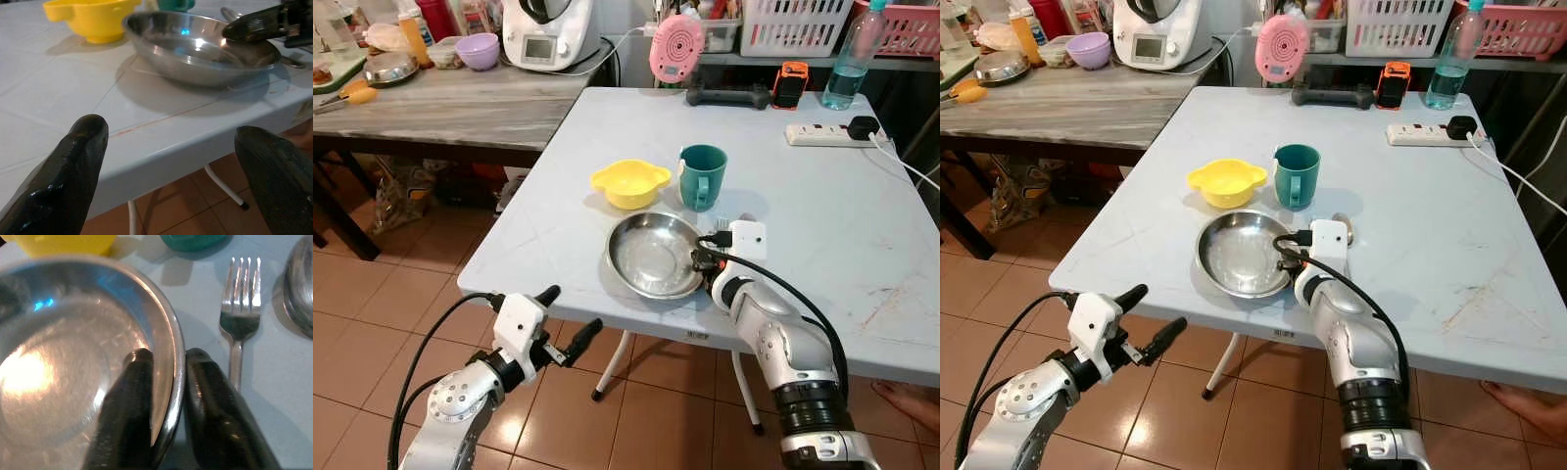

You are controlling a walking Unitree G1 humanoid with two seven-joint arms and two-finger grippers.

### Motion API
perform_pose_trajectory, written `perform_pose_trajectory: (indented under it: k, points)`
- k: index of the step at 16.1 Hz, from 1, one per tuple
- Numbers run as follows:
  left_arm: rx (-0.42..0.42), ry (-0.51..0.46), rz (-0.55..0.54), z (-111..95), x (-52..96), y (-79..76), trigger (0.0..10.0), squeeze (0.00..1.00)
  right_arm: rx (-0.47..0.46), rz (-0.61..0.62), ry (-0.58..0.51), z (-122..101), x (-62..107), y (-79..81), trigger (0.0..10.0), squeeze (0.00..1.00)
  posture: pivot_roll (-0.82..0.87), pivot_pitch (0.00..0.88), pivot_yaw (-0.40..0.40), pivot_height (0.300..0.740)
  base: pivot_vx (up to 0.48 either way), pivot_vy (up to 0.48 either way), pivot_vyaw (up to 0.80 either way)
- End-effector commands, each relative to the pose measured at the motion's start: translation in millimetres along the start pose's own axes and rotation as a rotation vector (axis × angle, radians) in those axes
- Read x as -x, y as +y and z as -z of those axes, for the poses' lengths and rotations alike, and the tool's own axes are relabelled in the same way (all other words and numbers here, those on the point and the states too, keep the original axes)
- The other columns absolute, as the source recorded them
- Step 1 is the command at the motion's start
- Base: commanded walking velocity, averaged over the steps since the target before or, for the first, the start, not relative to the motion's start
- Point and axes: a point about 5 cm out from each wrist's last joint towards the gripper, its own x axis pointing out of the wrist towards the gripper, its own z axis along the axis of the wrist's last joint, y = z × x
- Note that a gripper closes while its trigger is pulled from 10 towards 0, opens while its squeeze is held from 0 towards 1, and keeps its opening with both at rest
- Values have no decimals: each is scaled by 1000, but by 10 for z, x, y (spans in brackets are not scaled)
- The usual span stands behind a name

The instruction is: Setting the table

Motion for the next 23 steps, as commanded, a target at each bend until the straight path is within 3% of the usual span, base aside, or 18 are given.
perform_pose_trajectory:
  k: [1, 8, 16, 21, 23]
  points:
    - [-29, 7, 45, 16, 4, -1, 10000, 0, -13, -15, 16, -15, -34, 42, 0, 0, -136, 59, 61, 740, 0, 0, 0]
    - [-46, 1, 114, 49, 16, -47, 10000, 0, -71, -96, 112, 87, -117, 191, 0, 0, -129, 64, 61, 740, 0, 0, 0]
    - [-63, -18, 104, -1, -11, -11, 10000, 0, -84, -142, 185, 258, -90, 239, 0, 0, -122, 59, 57, 740, 0, 0, 0]
    - [-66, -36, 38, -30, -66, 68, 10000, 0, -87, -150, 196, 274, -90, 247, 0, 0, -127, 51, 61, 740, 0, 0, 0]
    - [-61, -51, -3, -51, -68, 91, 10000, 0, -116, -116, 108, 152, -107, 213, 0, 0, -127, 45, 61, 740, 0, 0, 0]
